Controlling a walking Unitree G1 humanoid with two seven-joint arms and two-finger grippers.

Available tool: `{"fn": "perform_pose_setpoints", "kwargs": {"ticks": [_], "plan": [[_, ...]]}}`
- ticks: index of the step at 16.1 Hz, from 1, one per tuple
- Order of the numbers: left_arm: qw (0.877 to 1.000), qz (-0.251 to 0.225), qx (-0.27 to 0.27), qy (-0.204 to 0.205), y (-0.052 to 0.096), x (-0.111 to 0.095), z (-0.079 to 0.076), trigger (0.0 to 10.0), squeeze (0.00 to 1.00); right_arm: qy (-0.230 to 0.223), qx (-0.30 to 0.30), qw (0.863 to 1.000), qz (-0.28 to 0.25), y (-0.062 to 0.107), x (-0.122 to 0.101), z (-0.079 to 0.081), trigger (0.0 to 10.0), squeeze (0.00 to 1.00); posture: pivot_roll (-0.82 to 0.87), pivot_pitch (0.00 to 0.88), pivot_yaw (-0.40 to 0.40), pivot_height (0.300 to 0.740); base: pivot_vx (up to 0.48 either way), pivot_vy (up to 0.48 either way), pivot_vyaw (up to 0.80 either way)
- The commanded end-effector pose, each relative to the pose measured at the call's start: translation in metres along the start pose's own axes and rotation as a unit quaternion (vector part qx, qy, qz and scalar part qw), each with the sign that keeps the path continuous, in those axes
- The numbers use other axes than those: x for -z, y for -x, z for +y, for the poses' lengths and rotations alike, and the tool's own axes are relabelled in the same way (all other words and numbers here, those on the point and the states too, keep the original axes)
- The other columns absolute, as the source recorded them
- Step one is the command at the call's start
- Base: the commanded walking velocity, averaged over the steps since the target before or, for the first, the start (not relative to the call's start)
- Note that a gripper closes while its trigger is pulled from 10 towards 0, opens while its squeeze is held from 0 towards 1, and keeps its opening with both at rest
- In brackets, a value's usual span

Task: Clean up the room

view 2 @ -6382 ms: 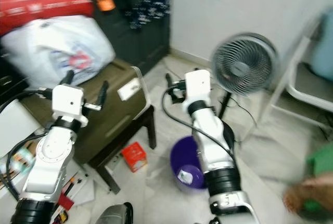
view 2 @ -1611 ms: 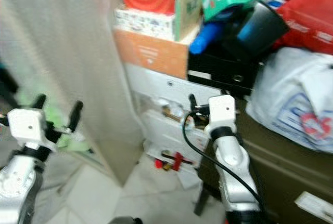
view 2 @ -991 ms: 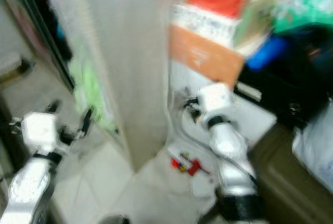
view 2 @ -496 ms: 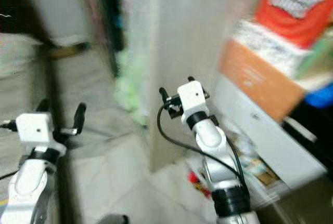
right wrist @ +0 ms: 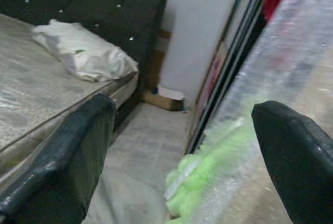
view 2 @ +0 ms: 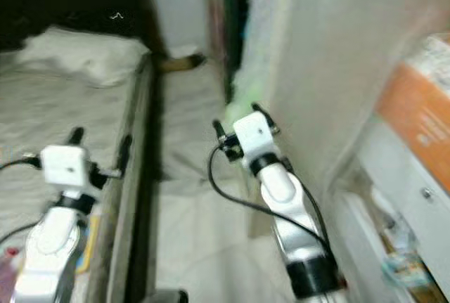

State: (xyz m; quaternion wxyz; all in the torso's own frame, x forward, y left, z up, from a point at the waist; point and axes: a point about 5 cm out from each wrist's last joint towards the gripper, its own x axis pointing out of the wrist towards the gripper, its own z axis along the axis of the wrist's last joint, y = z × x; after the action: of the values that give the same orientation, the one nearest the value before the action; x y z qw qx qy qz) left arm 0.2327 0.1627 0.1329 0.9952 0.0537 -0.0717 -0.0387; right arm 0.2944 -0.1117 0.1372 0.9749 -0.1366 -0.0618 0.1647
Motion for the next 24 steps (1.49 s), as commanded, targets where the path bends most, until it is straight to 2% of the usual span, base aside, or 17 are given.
{"fn": "perform_pose_setpoints", "kwargs": {"ticks": [1, 4, 5, 13, 18, 22, 24], "plan": [[1.0, 0.008, 0.002, -0.008, -0.001, 0.001, 0.003, 10.0, 0.0, -0.005, 0.001, 1.0, -0.006, -0.001, -0.002, 0.003, 10.0, 0.0, 0.05, 0.0, 0.016, 0.74, 0.0, 0.0, 0.8], [1.0, 0.014, 0.011, -0.005, -0.006, 0.006, -0.004, 10.0, 0.0, -0.017, 0.008, 1.0, 0.009, -0.003, 0.009, 0.005, 10.0, 0.0, 0.04, 0.0, 0.017, 0.74, 0.0, 0.0, 0.8], [1.0, 0.012, 0.009, -0.005, -0.007, 0.005, -0.004, 10.0, 0.0, -0.018, 0.008, 1.0, 0.004, -0.005, 0.006, 0.005, 10.0, 0.0, 0.05, 0.0, 0.016, 0.74, 0.0, 0.0, 0.8], [0.998, 0.032, -0.036, -0.036, -0.002, 0.009, 0.006, 10.0, 0.0, -0.022, -0.008, 1.0, -0.004, -0.009, 0.003, 0.004, 10.0, 0.0, 0.06, 0.0, 0.0, 0.74, 0.0, 0.0, 0.8], [0.999, 0.031, -0.025, -0.028, -0.007, 0.01, 0.004, 10.0, 0.0, -0.026, -0.01, 1.0, -0.009, -0.01, 0.001, 0.004, 10.0, 0.0, 0.05, 0.0, -0.001, 0.74, 0.0, 0.0, 0.8], [0.998, 0.029, -0.045, -0.03, -0.014, 0.008, 0.007, 10.0, 0.0, -0.023, -0.013, 1.0, -0.013, -0.014, 0.0, 0.002, 10.0, 0.0, 0.04, 0.0, -0.007, 0.74, 0.0, 0.0, 0.8], [0.999, 0.023, -0.037, -0.031, -0.014, 0.008, 0.006, 10.0, 0.0, -0.023, -0.014, 1.0, -0.014, -0.015, -0.001, 0.002, 10.0, 0.0, 0.04, 0.0, -0.007, 0.74, 0.0, 0.0, 0.8]]}}
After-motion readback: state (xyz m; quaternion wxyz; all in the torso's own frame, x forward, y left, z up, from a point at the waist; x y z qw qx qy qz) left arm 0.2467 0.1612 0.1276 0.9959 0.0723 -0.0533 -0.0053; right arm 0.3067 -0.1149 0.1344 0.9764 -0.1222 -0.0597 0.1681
